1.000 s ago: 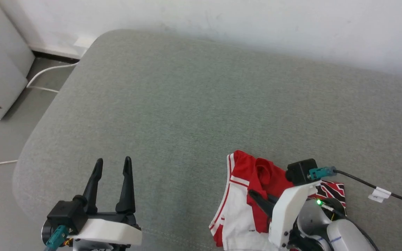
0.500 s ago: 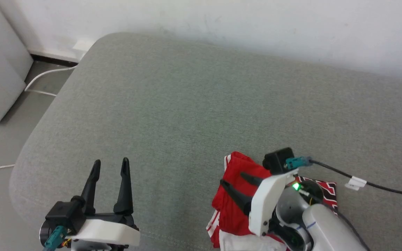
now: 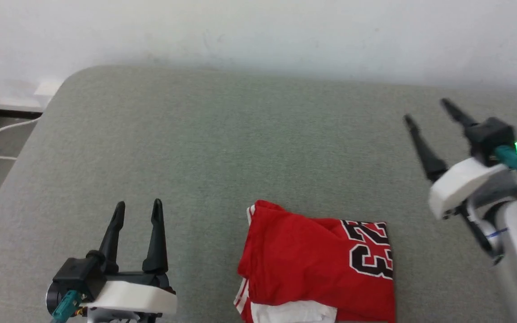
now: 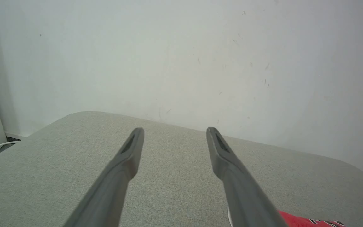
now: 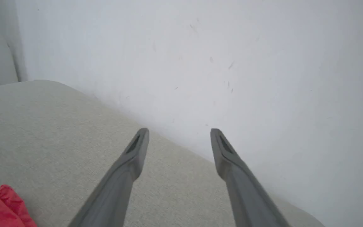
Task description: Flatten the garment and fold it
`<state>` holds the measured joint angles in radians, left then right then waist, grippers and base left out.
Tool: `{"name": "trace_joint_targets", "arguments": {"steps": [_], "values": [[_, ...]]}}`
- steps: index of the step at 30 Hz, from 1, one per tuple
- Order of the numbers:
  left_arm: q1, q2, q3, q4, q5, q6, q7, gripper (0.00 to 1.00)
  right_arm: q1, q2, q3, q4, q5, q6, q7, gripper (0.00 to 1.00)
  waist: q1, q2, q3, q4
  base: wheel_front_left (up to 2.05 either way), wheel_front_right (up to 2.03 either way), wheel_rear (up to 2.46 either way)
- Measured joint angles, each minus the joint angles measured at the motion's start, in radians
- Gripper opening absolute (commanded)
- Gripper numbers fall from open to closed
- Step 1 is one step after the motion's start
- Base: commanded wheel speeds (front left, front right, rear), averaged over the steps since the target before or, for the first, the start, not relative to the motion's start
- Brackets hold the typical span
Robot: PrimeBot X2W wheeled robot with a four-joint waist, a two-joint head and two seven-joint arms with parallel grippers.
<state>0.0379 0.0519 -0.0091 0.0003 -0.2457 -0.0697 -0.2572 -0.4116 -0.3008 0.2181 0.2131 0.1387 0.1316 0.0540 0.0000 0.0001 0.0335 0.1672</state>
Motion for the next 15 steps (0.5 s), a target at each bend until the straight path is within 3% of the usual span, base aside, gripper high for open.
{"name": "trace_joint_targets", "arguments": {"steps": [7,15], "values": [[-0.002,0.0,0.002,0.003,0.035,0.01,0.0,1.0,0.111,0.004,-0.198,-0.113,-0.046,0.0,-0.12,1.0,0.0,0.0,0.004,-0.072,0.0,0.0,0.0],[-0.005,0.0,-0.009,0.008,0.05,0.009,0.0,1.0,0.351,0.141,-0.307,-0.275,-0.08,0.0,-0.217,1.0,-0.0001,0.0,0.021,-0.115,0.0,0.0,0.0]]}}
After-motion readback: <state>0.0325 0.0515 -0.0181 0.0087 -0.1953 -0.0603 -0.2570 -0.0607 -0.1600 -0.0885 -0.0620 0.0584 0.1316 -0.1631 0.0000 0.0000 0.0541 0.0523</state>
